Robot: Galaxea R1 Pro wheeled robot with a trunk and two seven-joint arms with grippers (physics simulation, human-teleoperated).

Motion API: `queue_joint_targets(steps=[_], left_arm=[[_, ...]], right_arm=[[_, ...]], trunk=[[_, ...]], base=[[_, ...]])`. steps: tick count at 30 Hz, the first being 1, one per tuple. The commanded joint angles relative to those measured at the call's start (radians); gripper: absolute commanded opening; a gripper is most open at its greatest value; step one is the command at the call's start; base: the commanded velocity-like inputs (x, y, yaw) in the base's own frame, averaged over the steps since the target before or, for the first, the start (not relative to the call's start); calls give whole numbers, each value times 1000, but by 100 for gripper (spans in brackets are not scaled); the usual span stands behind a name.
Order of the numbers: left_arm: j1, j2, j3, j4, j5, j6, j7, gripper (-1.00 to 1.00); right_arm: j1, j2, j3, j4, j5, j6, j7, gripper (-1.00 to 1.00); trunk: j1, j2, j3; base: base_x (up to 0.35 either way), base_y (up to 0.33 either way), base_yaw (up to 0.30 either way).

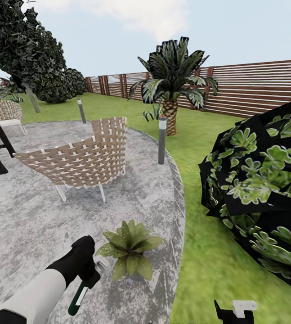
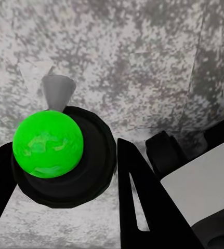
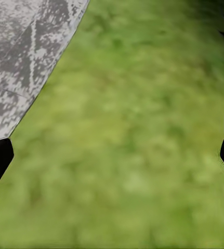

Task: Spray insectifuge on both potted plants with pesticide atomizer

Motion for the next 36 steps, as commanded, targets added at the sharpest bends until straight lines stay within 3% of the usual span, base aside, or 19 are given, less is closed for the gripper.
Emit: queue_joint_targets(steps=[1, 10, 23, 25, 27, 29, 36], left_arm=[[-1, 1, -5, -2, -9, 3, -10, -100], [1, 2, -3, -1, -10, 4, -10, -100], [45, 6, 2, 10, -7, -7, -6, -100], [45, 5, 21, -6, -7, -7, 11, -100], [45, 0, 73, -39, -7, -6, 59, -100], [45, -7, 96, -51, -7, -6, 86, -100], [46, -21, 105, -51, -7, -6, 102, -100]], right_arm=[[-1, 0, -9, 1, 2, -3, 9, 100], [-1, 0, -9, 1, 2, -3, 9, 100], [-1, 0, -9, 1, 2, -3, 8, 100], [-1, 0, -9, 1, 2, -3, 8, 100], [-1, 0, -9, 1, 2, -3, 8, 100], [-1, 0, -9, 1, 2, -3, 8, 100], [-1, 0, -9, 1, 2, -3, 8, 100]], trunk=[[0, 0, -2], [0, 0, -13], [0, 0, -18], [0, 0, -19], [0, 0, -19], [0, 0, -19], [0, 0, -19]], base=[[-66, -271, 164], [69, -246, 160], [5, -7, 111], [0, 0, 43], [0, 0, 13], [0, 0, 4], [56, -146, 89]])
